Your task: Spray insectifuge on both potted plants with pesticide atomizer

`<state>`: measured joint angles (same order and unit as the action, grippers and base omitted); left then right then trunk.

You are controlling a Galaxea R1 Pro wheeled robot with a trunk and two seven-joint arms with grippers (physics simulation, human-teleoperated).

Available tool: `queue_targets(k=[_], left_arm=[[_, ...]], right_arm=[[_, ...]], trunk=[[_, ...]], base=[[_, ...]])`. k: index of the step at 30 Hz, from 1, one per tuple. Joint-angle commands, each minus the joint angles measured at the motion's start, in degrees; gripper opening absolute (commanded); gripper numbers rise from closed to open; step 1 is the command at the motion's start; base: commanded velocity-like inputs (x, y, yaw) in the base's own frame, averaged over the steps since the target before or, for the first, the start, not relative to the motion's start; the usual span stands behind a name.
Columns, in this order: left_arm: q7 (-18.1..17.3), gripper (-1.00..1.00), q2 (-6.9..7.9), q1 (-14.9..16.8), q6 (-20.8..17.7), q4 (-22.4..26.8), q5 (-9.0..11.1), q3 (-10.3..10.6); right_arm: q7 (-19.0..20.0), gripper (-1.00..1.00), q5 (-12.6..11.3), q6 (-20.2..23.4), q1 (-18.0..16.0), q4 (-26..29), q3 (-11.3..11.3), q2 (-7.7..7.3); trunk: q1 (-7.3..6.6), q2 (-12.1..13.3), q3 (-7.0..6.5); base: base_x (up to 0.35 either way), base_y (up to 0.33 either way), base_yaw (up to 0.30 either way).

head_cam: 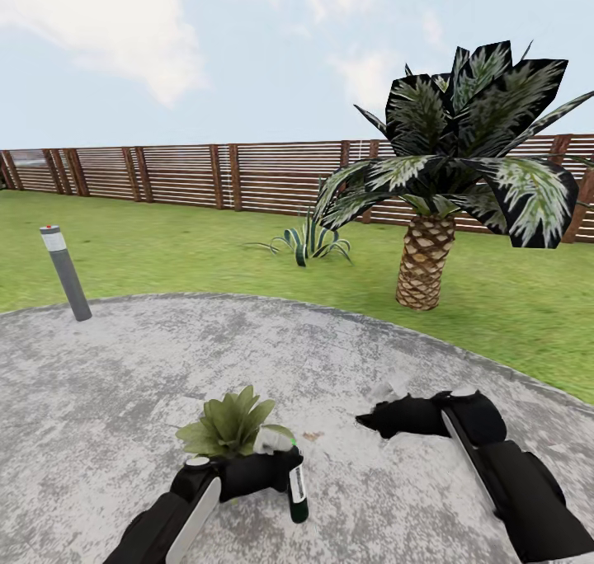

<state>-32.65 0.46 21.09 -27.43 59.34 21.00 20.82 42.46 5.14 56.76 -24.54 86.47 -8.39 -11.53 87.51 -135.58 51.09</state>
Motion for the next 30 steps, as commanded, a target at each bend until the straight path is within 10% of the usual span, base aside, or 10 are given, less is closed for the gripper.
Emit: queue_targets(k=[1, 6, 10, 15, 30], left_arm=[[3.02, -1.00, -0.22, -0.01, -0.50, 0.05, 0.91, -0.16], [11.33, -1.00, -1.59, -0.06, -0.25, -2.14, 2.19, -2.54], [26.25, -1.00, -3.76, -0.09, -0.55, -4.22, 7.74, -5.31], [35.57, -1.00, -4.20, 0.35, -0.88, -7.74, 14.56, -5.69], [41.28, -1.00, -3.09, 2.56, -0.76, -17.43, 16.24, -19.45]], right_arm=[[-0.84, 1.00, 0.49, 0.00, -0.17, 0.11, 1.26, 0.13], [-7.41, 1.00, 0.19, -0.28, -1.71, -0.53, 2.44, 0.30], [-9.43, 1.00, -0.19, -3.37, -2.35, -0.82, 3.47, 0.36], [-9.59, 1.00, -0.28, -3.94, -2.32, -0.34, 3.85, 0.37], [-9.48, 1.00, -0.30, -4.08, -1.59, 5.56, 4.03, 0.37]], trunk=[[-0.01, -0.03, 0.06], [-0.01, -0.03, 0.06], [-0.01, -0.03, 0.06], [-0.01, -0.03, 0.06], [-0.01, -0.03, 0.06]], base=[[0.000, 0.000, 0.000], [0.000, 0.000, 0.000], [0.000, 0.000, 0.000], [0.000, 0.000, 0.000], [0.000, 0.000, 0.000]])
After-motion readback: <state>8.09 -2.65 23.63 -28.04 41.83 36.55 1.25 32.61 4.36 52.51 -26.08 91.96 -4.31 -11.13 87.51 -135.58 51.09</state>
